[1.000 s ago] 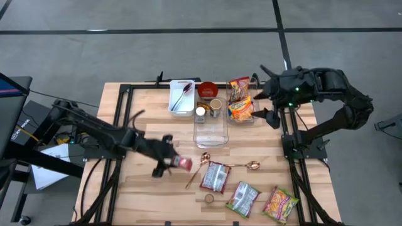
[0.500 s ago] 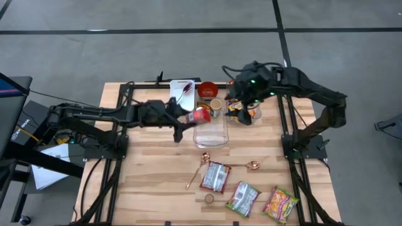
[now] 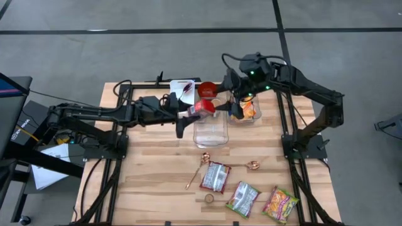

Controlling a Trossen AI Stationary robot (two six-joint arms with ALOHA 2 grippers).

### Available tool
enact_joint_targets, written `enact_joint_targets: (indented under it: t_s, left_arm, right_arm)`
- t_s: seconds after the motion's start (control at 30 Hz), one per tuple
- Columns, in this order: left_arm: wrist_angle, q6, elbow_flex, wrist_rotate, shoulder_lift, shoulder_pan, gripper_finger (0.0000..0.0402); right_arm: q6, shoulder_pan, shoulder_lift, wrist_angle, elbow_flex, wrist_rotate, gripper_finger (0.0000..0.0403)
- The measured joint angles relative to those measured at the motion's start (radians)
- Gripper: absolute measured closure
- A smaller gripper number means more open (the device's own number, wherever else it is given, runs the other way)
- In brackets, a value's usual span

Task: Pick & Place Food Item
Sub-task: Put the red spice can into the left transparent bin

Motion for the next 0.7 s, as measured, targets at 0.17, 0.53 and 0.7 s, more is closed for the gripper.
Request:
enact_joint_targets:
  t_s: [0.17, 0.53, 0.7]
  left_arm:
    - [0.02, 0.0, 0.0, -0.001, 0.0, 0.0, 0.0188]
    - [0.01, -0.017, -0.002, -0.009, 0.0, -0.008, 0.0189]
    - [0.014, -0.02, -0.002, -0.011, 0.0, -0.006, 0.0189]
  right_arm:
    - [-0.021, 0.025, 0.045, 0.004, 0.0, -0.042, 0.0088]
    - [-0.016, 0.039, 0.083, 0.089, 0.001, -0.04, 0.0088]
    - [-0.013, 0.02, 0.082, 0.091, 0.001, -0.046, 0.0088]
